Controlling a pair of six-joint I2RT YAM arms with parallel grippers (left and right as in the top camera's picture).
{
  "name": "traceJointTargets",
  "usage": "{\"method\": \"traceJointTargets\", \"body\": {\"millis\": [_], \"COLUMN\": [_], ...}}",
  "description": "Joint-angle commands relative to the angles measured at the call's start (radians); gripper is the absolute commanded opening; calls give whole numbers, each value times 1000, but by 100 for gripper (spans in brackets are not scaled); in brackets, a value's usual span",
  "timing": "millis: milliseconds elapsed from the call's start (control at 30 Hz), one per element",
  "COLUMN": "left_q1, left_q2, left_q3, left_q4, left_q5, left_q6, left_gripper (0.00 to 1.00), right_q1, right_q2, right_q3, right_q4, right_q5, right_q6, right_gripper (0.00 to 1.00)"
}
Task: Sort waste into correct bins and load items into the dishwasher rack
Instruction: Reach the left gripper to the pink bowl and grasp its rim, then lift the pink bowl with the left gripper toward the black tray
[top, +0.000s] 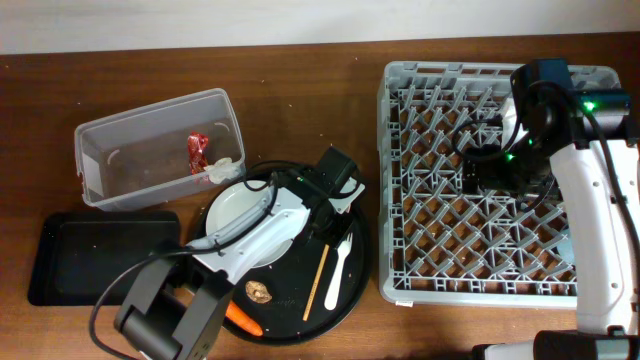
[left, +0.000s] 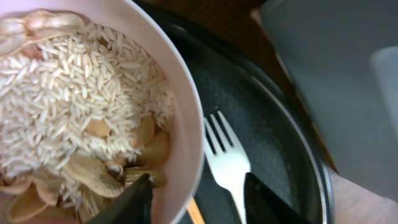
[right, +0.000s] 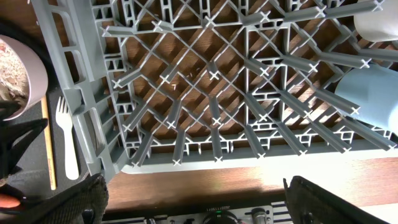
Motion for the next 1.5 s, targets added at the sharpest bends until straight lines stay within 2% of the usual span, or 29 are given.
{"method": "traceJointTargets", "body": {"millis": [0,133,333,500,733,900,1233,1467], "left_q1": [-2,-2,-2,-2,-2,-2,0,59], "left_q2": [22,22,22,22,22,22,11,-84], "left_q3": [7,7,7,7,11,35,182,192], "left_q4": [2,4,8,10,8,-16,-174,-252], "left_q5": [-12,-16,-94,-121,-208,-275,-278,-271], "left_q6": [-7,-7,-7,-7,-6,-3,-3,-57], "left_gripper": [34,24,21,10,1,1,0,1], "right_q1": [-6,-6,-6,-6,-6,-6,-6,-6], "right_q2": [-15,-15,-15,-15,-15,-15,-15,-15], "right_q3": [-4,-4,-4,-4,-4,-4,-4,-4], "right_q4": [-3,-3,-7,-8,-10,-10,-10,-10], "right_q5": [12,12,12,12,12,12,13,16], "right_q6": [12,12,8,8,8,8,1,1], "right_gripper": [94,94,94,94,94,94,95,95]}}
